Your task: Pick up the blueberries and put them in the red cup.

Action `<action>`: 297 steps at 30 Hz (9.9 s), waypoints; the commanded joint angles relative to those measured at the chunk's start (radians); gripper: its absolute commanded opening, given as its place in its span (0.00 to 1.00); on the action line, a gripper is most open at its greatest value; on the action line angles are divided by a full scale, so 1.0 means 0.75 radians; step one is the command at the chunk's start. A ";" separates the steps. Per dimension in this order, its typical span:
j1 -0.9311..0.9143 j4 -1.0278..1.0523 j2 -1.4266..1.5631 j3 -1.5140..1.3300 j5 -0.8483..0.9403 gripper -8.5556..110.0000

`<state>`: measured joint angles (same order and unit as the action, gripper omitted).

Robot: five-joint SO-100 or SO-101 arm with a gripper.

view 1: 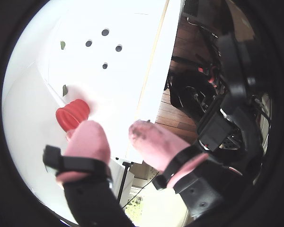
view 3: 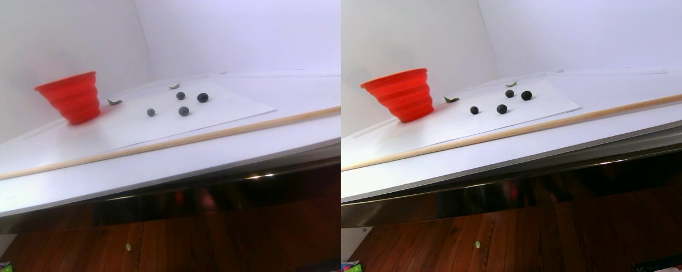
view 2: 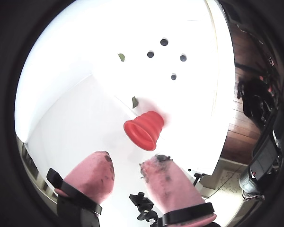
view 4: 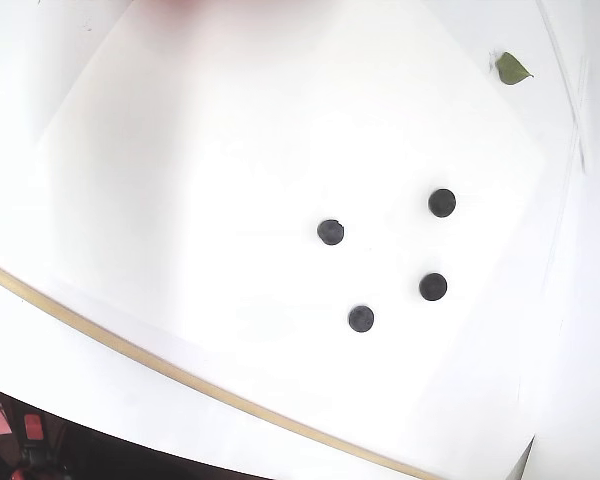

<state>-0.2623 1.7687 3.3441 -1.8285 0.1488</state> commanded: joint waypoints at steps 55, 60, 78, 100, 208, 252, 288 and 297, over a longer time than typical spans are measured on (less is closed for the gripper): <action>0.022 -0.006 -0.020 0.016 0.012 0.17; 0.022 -0.006 -0.020 0.016 0.012 0.17; 0.022 -0.006 -0.020 0.016 0.012 0.17; 0.022 -0.006 -0.020 0.016 0.012 0.17; 0.065 -0.057 -0.127 0.254 0.096 0.16; 0.231 -0.399 -0.665 -0.027 1.293 0.17; 0.129 -0.722 -0.961 -0.272 1.755 0.18; 0.125 -0.834 -1.027 -0.331 1.871 0.19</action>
<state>-0.1611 1.1750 2.5725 -2.0923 1.5232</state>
